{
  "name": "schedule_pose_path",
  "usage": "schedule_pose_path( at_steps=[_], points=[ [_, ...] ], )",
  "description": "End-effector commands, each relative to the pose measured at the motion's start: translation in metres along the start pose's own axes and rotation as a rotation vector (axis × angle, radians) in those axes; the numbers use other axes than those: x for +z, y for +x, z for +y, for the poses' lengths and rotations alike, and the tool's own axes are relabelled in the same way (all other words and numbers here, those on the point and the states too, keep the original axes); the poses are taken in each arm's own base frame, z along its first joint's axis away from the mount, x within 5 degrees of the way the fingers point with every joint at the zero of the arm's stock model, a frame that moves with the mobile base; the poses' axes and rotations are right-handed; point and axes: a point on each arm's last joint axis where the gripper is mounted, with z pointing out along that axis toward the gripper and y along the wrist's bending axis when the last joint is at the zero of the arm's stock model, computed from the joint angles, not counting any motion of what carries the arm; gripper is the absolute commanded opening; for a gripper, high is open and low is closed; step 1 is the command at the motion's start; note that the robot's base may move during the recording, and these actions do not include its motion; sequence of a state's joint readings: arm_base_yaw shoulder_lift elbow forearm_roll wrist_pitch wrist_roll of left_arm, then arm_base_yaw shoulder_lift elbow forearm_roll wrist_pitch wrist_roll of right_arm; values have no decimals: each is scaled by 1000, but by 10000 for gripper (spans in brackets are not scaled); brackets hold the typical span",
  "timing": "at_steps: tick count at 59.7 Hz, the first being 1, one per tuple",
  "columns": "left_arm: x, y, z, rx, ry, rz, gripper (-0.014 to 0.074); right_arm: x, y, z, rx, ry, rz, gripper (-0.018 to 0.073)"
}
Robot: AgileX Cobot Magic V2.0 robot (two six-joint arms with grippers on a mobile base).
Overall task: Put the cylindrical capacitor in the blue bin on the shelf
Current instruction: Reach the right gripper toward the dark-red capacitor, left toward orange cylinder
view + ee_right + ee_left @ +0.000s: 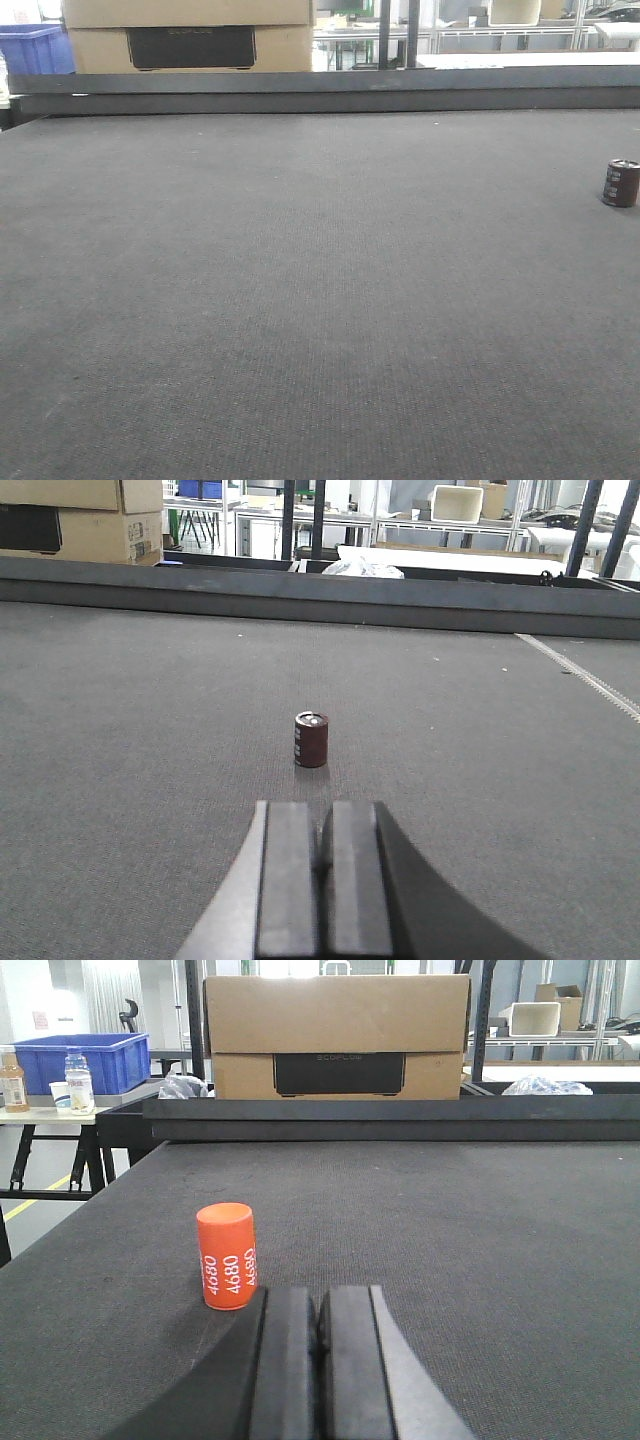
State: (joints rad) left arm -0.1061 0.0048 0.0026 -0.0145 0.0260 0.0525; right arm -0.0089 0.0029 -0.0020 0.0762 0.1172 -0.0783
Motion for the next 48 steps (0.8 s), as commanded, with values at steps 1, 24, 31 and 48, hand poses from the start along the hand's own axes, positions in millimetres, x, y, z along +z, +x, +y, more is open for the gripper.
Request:
schedule_pose_path(
  at_steps=[1, 24, 31, 48],
  points=[
    [0, -2, 0, -14, -5, -22, -111, 0, -1, -1, -4, 9, -21, -154],
    [-1, -3, 0, -14, -5, -26, -111, 0, -1, -1, -4, 9, -21, -154],
    [-1, -4, 0, -14, -6, -42, -111, 0, -2, -1, -4, 9, -23, -154],
    [-2, -20, 1, -13, -14, -211, -111, -1, -12, -1, 7, 17, -137, -154]
  ],
)
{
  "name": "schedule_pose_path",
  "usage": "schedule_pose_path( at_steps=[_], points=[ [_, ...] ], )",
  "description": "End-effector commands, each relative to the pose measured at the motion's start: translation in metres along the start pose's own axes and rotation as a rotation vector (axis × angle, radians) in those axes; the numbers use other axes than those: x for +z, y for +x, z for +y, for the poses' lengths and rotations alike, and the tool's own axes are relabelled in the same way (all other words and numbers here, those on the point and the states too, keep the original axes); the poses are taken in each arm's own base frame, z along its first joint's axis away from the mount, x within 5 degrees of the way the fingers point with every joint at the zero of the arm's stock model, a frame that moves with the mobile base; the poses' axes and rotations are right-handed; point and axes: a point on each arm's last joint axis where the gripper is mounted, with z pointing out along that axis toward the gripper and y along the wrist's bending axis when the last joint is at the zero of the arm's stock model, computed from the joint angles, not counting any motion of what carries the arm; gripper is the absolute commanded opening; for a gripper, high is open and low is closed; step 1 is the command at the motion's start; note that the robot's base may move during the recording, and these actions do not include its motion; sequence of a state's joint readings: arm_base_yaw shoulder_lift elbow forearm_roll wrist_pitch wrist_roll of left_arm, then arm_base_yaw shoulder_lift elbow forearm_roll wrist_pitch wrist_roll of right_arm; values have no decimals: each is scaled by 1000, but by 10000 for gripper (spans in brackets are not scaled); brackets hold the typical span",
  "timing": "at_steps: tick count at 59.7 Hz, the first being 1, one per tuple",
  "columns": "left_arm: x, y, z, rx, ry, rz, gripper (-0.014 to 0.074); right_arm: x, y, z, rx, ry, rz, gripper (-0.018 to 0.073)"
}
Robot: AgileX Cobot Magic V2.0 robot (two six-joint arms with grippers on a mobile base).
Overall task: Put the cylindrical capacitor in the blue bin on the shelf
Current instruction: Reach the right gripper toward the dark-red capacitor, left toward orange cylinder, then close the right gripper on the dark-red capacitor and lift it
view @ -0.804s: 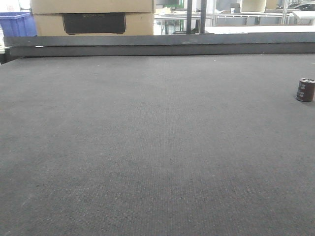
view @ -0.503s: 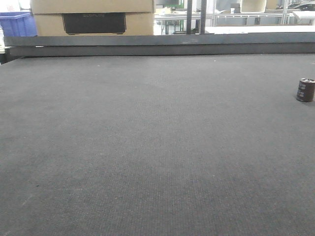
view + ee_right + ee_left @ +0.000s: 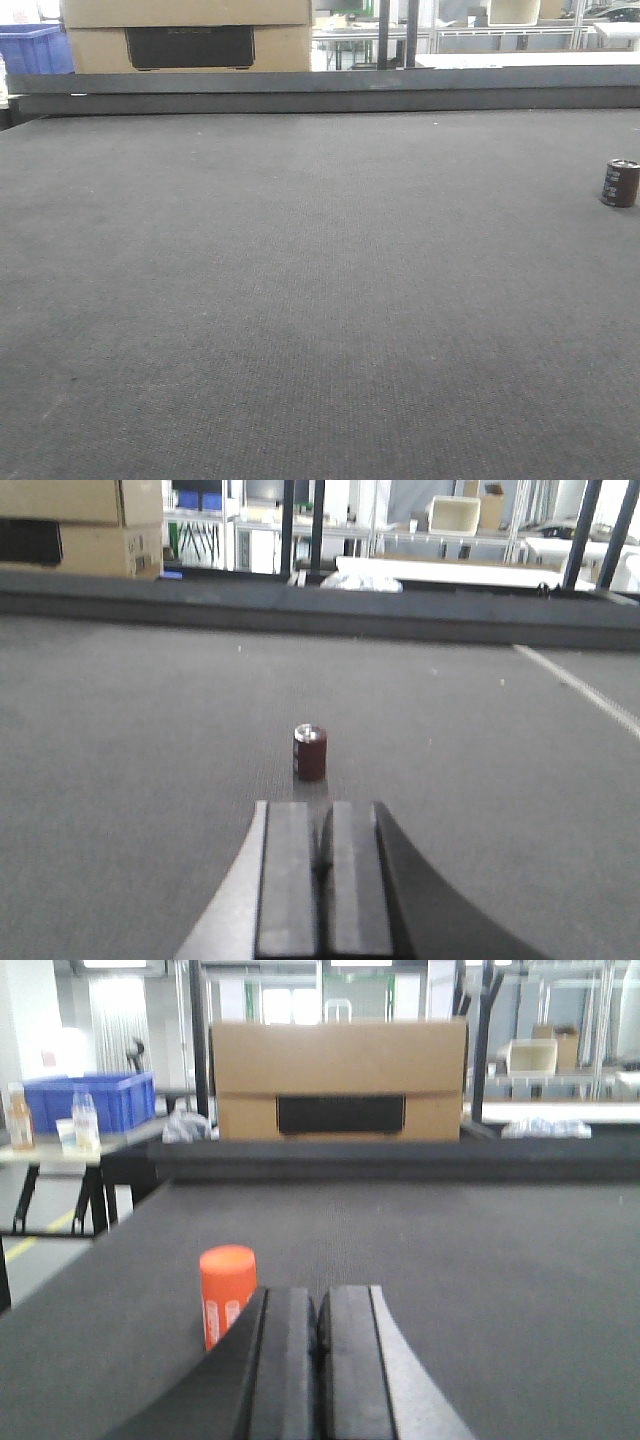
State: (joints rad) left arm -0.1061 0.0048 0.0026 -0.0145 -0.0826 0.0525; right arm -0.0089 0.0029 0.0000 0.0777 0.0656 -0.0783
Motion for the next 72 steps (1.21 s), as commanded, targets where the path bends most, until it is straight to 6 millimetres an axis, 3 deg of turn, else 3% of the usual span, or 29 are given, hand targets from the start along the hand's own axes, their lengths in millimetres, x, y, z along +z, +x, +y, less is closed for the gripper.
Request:
schedule_pose_path(
  at_steps=[1, 9, 13, 23, 27, 31, 40, 44, 51, 61, 72],
  points=[
    [-1, -11, 1, -13, -10, -115, -111, -1, -9, -1, 5, 14, -100, -154],
    [-1, -15, 1, -13, -12, -153, -111, -2, -17, -2, 5, 22, -187, -154],
    [-2, -32, 2, -13, -12, -173, -111, -4, -26, -2, 15, 21, -207, -154],
    [-7, -78, 3, 9, -6, -98, -104, -24, -91, 0, 15, 3, -271, -154],
    [-4, -98, 4, 21, -7, -42, -52, -34, -117, 1, 13, -4, -292, -138],
    [-2, -115, 5, 21, -6, 1, 40, -33, -137, 1, 12, -10, -258, -69],
    [18, -143, 6, 21, -3, 74, 323, -17, -175, 2, 11, -14, -196, 257],
    [29, -151, 6, 19, -1, 92, 405, -5, -185, 1, 12, -15, -161, 375],
    [48, -150, 6, 2, 6, 153, 497, 25, -185, 1, 14, -12, -89, 495],
    [60, -144, 3, -79, 25, 201, 606, 69, -173, 0, 17, -6, 22, 508],
    [61, -144, 3, -79, 25, 200, 602, 122, -125, -2, 11, 5, 214, 533]
  ],
)
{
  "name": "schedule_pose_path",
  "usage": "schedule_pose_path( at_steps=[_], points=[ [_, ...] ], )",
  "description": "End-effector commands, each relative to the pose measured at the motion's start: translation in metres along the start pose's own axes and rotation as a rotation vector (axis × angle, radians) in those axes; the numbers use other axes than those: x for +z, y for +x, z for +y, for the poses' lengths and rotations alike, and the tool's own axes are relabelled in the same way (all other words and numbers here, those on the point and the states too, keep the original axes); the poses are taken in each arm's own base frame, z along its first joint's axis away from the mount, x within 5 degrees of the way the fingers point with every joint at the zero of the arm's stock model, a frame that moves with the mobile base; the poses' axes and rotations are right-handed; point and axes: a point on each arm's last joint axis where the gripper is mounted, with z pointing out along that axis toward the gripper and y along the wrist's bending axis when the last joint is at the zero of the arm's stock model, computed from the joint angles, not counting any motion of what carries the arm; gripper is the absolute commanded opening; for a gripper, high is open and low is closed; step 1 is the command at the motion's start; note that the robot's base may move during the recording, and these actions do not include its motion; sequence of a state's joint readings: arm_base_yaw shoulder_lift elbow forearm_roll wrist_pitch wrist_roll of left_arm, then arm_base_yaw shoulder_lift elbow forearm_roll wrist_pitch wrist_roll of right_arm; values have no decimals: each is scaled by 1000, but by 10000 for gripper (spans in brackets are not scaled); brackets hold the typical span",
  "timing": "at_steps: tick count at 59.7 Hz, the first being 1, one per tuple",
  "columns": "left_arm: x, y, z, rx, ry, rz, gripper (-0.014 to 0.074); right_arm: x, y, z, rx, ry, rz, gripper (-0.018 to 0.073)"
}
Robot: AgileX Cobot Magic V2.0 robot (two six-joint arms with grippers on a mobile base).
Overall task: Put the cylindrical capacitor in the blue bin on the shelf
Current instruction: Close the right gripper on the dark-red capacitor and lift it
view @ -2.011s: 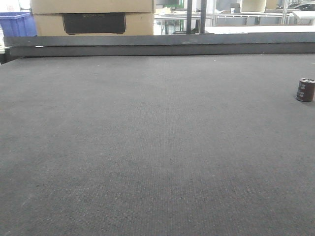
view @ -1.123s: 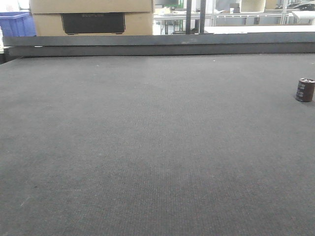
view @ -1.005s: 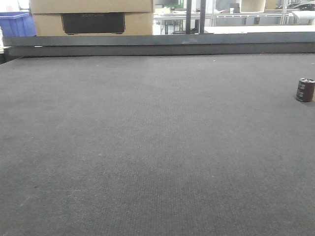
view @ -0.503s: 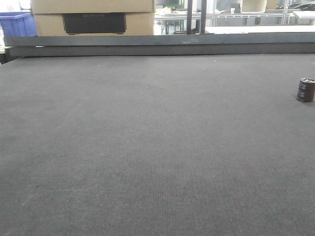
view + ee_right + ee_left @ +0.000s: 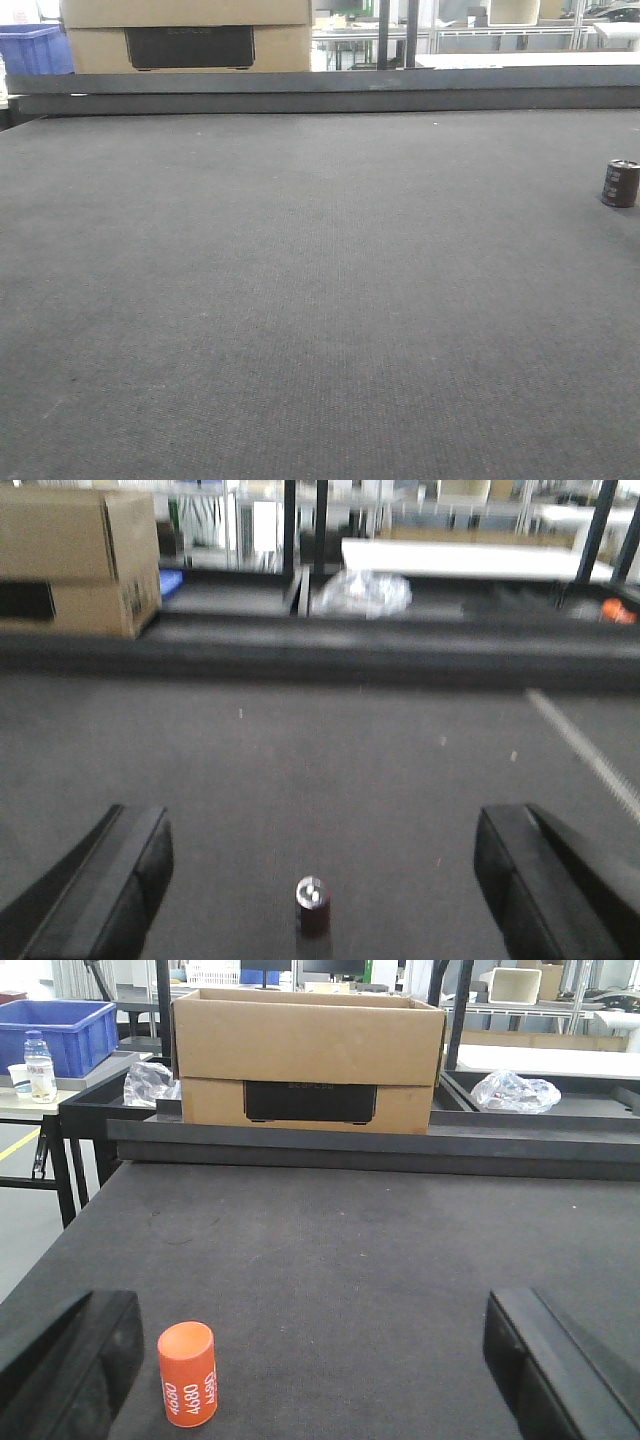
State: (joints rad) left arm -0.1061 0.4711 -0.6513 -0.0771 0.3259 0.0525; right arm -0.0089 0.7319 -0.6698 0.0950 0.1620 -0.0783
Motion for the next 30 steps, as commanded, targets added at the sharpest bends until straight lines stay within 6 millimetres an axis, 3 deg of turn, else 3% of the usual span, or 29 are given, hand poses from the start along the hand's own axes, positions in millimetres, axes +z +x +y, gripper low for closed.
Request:
schedule_pose_path(
  at_steps=[1, 11, 20, 30],
  points=[
    [0, -3, 0, -18, 2, -20, 602, 28, 23, -3, -10, 17, 61, 541],
    [0, -3, 0, -18, 2, -20, 602, 77, 79, -5, -93, 20, 78, 566],
    [0, -3, 0, -14, 0, -20, 602, 108, 111, -7, -81, 34, -41, 566],
    [0, -3, 0, -14, 0, -20, 602, 147, 147, -16, -31, 111, -58, 564]
  ],
)
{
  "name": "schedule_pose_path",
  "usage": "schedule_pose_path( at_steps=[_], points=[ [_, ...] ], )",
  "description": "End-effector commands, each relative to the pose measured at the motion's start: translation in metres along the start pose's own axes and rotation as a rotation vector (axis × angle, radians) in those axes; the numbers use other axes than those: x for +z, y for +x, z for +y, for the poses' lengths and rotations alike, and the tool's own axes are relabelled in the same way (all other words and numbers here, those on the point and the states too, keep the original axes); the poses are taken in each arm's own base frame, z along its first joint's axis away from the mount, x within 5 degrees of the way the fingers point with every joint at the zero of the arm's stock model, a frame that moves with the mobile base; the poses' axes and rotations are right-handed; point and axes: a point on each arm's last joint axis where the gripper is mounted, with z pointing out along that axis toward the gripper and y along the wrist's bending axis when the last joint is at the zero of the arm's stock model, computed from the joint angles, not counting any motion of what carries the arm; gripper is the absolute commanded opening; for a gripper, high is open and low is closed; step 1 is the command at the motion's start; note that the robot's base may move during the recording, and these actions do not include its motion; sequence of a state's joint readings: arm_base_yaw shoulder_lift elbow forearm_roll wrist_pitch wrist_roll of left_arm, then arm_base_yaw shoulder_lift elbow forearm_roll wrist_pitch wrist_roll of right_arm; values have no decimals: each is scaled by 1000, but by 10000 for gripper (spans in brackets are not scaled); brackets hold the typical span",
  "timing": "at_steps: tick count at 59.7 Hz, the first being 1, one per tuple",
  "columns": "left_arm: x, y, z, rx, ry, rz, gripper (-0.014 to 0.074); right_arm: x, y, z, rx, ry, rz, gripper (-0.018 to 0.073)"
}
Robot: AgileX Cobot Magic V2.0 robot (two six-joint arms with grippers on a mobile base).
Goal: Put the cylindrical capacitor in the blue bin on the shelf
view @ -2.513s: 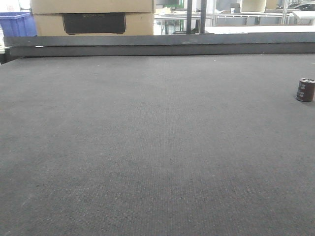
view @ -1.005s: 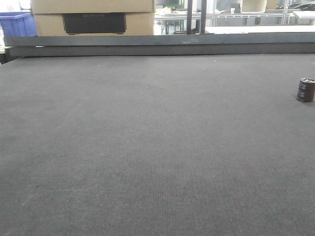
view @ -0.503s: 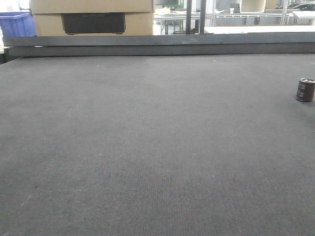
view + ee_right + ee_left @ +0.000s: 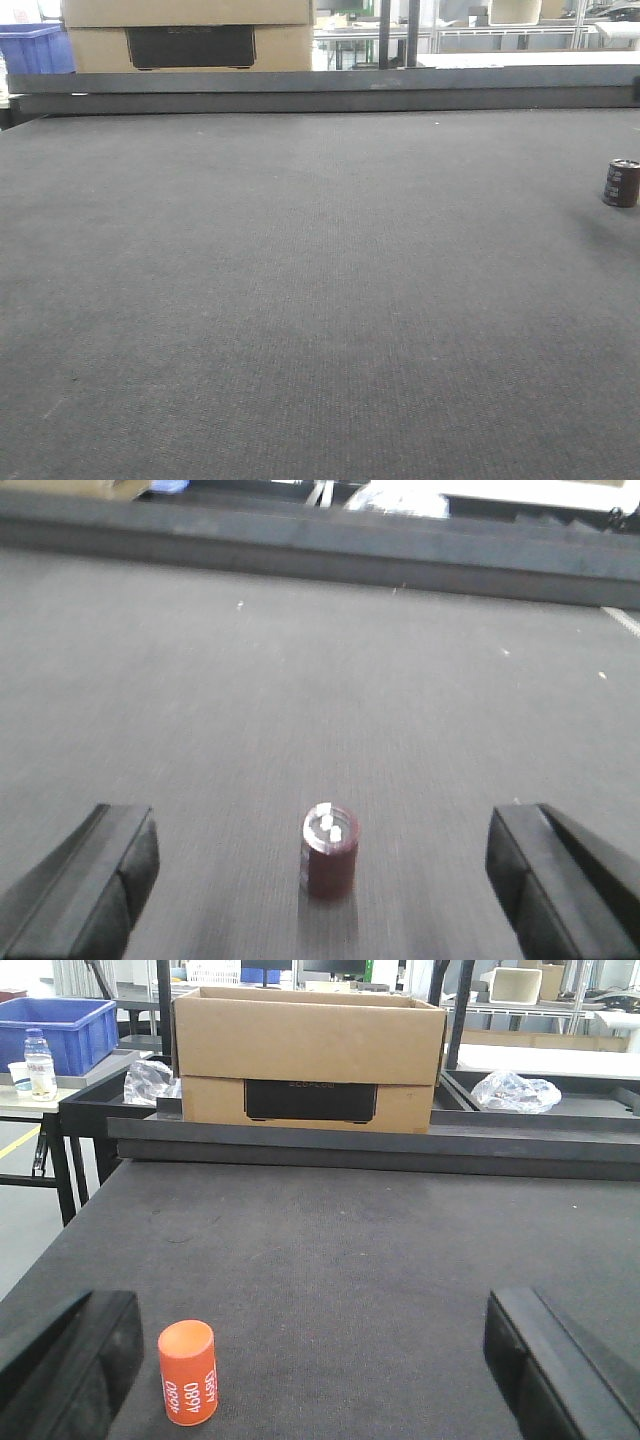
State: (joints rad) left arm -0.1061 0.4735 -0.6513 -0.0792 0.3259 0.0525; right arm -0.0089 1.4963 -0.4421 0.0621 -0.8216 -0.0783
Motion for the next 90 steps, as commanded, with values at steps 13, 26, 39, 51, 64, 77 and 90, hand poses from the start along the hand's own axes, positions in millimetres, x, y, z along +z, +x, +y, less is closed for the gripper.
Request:
schedule_pose_path(
  at_steps=[13, 26, 39, 51, 64, 77, 90],
  points=[
    [-1, -4, 0, -10, -1, -22, 602, 63, 36, -3, 19, 55, 1, 558],
    [-1, -3, 0, -8, -1, -15, 602, 97, 47, -5, 24, 63, 29, 558],
    [-1, -3, 0, -4, -2, -15, 602, 113, 60, -7, 26, 70, 76, 558],
    [-1, -3, 0, -4, -2, -15, 602, 121, 67, -7, 27, 69, 100, 490],
    [-1, -3, 0, -4, -2, -15, 602, 121, 70, -6, 21, 59, 115, 178],
    [-1, -3, 0, -4, -2, -15, 602, 118, 49, -7, 24, 60, 71, -15],
    [10, 15, 2, 32, -18, 47, 602, 90, -25, -8, 40, 44, 13, -25]
  ],
)
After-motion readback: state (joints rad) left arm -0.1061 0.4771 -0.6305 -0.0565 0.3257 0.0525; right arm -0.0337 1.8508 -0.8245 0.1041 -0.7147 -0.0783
